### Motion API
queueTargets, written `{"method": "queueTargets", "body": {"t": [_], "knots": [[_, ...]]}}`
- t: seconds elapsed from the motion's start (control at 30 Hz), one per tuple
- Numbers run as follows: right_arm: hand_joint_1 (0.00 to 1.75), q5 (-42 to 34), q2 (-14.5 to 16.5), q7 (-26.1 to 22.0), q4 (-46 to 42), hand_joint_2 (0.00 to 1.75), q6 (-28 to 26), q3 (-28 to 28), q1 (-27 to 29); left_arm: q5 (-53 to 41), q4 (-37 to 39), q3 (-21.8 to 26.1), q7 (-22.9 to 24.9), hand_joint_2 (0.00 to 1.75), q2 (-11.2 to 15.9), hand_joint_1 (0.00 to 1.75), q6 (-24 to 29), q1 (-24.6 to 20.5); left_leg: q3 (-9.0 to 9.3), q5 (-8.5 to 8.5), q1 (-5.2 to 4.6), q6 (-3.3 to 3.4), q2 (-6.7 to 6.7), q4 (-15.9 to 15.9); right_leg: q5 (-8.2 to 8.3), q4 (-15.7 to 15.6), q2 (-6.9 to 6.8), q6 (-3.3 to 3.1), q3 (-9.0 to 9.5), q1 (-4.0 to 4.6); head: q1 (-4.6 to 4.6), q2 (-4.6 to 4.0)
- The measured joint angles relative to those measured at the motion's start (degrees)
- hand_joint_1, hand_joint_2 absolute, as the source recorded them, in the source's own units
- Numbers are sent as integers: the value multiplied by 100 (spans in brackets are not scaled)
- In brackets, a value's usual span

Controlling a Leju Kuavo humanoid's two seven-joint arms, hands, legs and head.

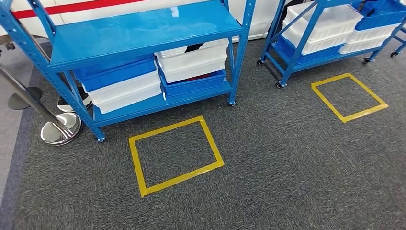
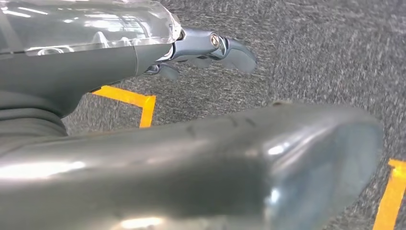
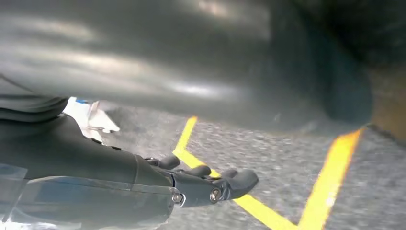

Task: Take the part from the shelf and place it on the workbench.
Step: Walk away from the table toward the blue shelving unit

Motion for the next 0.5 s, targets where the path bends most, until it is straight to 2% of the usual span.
{"method": "queueTargets", "body": {"t": [0.03, 0.07, 0.1, 0.13, 0.17, 0.23, 0.27, 0.3, 0.37, 0.43, 0.47, 0.5], "knots": [[0, 0, -2, -1, 0, 0, 0, -1, 0, 0, 0, -1, -4, 0, 1, 0, -5, 1, 2, -1, 2, -3, -71, 7, 77, 32, 5, 10, -31, -11, -1, 0], [0, -1, -4, -2, 0, 0, -1, -1, -1, -2, 0, -1, -14, 0, 1, 0, -22, 1, 8, -5, 7, -12, -148, 17, 264, -167, 21, 14, 50, -26, -1, 0], [0, -7, -8, 0, 0, 0, -5, -3, -2, -10, 0, -1, -30, 0, 1, 0, -53, 0, 13, -12, 12, -27, -225, 32, 506, -530, 77, 16, 208, -45, 0, 0], [0, -19, -11, 2, 1, 0, -13, -9, 6, -21, 0, -2, -51, 0, 2, 0, -92, 0, 7, -25, 11, -49, -293, 58, 690, -916, 191, 14, 373, -62, 1, 0], [0, -36, -14, -3, 2, 0, -25, -20, 13, -35, 0, -3, -72, 0, 4, 0, -138, -2, -11, -36, 7, -80, -359, 87, 810, -1220, 293, 5, 497, -72, 1, 0], [0, -88, -15, -16, 3, 0, -70, -61, 19, -58, 0, -5, -102, 0, 14, 0, -223, 4, -56, -40, 6, -154, -440, 116, 839, -1437, 404, -31, 563, -60, 0, 0], [0, -114, -14, -24, 3, 0, -100, -87, 11, -69, 0, -6, -108, 0, 19, 0, -261, 10, -74, -35, 12, -194, -474, 111, 848, -1446, 370, -63, 558, -52, -1, 0], [0, -136, -7, -30, 2, 0, -129, -113, 5, -79, 0, -6, -110, 0, 28, 0, -291, 17, -83, -41, 22, -229, -461, 117, 858, -1460, 331, -103, 561, -54, -1, 0], [0, -158, 3, -39, 2, 0, -177, -163, 11, -99, 0, -8, -110, 0, 44, 0, -330, 15, -182, -180, 22, -286, -270, 333, 862, -1491, 249, -192, 578, -66, -1, 0], [0, -165, 6, -44, 2, 0, -207, -210, 39, -109, 0, -12, -110, 0, 57, 0, -356, 3, -481, -506, 28, -323, -31, 965, 843, -1500, 158, -256, 592, -51, -1, 0], [0, -170, 6, -46, 2, 0, -215, -232, 51, -110, 0, -13, -109, 0, 61, 0, -366, 0, -671, -664, 36, -336, 18, 1349, 831, -1499, 113, -272, 598, -36, -1, 0], [0, -174, 6, -46, 2, 0, -220, -251, 57, -111, 0, -15, -109, 0, 62, 0, -373, 0, -813, -745, 41, -345, 39, 1630, 820, -1498, 74, -278, 606, -24, -1, 0]]}}
